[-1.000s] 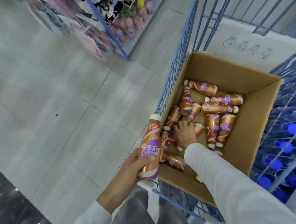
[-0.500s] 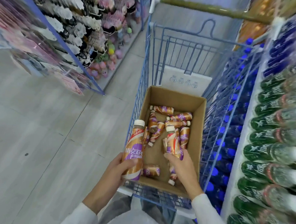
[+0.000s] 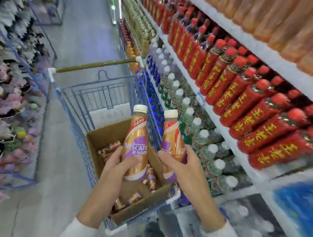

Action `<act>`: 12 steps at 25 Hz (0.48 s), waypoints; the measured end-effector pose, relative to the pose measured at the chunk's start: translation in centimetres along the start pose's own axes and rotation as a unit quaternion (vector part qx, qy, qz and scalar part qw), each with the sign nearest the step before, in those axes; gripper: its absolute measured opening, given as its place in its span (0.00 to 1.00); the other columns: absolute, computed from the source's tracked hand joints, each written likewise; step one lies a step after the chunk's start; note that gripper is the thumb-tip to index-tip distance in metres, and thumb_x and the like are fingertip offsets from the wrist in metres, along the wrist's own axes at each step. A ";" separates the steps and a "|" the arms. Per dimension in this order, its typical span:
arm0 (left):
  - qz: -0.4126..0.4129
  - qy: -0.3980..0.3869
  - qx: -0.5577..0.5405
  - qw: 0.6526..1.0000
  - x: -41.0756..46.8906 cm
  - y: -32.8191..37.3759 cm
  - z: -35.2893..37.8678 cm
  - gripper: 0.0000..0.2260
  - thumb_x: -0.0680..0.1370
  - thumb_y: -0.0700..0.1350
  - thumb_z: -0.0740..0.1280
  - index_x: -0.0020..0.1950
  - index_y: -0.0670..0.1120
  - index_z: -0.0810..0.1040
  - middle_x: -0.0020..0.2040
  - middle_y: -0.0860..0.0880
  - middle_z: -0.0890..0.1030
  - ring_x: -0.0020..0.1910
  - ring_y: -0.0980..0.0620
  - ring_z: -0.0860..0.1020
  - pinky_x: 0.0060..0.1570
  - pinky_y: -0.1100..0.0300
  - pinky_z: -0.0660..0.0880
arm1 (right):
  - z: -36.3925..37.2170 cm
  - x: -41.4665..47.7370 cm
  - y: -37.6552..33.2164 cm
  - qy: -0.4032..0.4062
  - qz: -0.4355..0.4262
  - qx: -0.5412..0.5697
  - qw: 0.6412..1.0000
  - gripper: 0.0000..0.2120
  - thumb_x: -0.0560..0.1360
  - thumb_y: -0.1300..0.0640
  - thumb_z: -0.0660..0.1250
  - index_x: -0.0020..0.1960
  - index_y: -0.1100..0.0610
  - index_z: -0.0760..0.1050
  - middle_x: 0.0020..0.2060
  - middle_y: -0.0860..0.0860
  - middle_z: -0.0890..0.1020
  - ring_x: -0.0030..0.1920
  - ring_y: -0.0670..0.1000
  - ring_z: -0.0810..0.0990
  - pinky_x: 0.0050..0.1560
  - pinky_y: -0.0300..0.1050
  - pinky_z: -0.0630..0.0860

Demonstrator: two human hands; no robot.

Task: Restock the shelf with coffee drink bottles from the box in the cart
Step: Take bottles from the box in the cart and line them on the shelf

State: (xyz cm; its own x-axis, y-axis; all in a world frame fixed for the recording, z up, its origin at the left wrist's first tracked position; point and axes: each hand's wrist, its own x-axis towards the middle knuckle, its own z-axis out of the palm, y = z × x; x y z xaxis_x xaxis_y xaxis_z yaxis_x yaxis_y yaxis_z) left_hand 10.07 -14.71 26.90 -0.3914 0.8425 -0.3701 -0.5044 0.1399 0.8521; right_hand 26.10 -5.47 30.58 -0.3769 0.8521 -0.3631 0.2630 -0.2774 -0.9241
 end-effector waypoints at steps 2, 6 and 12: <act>0.006 -0.050 0.013 0.999 -0.8 0.2 2.4 0.27 0.59 0.46 0.76 0.58 0.44 0.81 0.47 0.44 0.86 0.39 0.49 0.84 0.37 0.60 0.80 | -2.0 -3.1 0.1 0.061 -0.017 0.015 0.998 0.17 0.68 0.46 0.79 0.54 0.47 0.79 0.45 0.47 0.86 0.46 0.50 0.86 0.47 0.50 0.81; -0.023 -0.172 0.031 0.984 -3.1 -0.6 8.3 0.24 0.64 0.43 0.75 0.59 0.42 0.80 0.44 0.42 0.86 0.37 0.46 0.85 0.33 0.59 0.80 | -6.5 -9.4 0.4 0.188 -0.045 0.045 0.980 0.17 0.67 0.47 0.80 0.53 0.47 0.79 0.44 0.47 0.86 0.45 0.49 0.86 0.45 0.46 0.82; -0.084 -0.331 0.050 0.939 -7.9 -3.8 19.8 0.37 0.55 0.51 0.77 0.62 0.40 0.79 0.47 0.41 0.86 0.40 0.45 0.85 0.38 0.54 0.83 | -14.9 -19.7 2.0 0.349 -0.064 0.071 0.932 0.18 0.69 0.43 0.78 0.54 0.44 0.76 0.44 0.44 0.85 0.45 0.47 0.85 0.46 0.46 0.82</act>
State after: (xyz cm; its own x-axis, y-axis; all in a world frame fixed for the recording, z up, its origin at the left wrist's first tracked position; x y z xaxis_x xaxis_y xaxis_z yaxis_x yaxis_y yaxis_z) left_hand 30.29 -11.61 33.93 0.2672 0.9381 -0.2203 -0.4280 0.3204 0.8451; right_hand 47.27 -16.23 37.64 0.2845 0.9501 -0.1278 0.1168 -0.1667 -0.9791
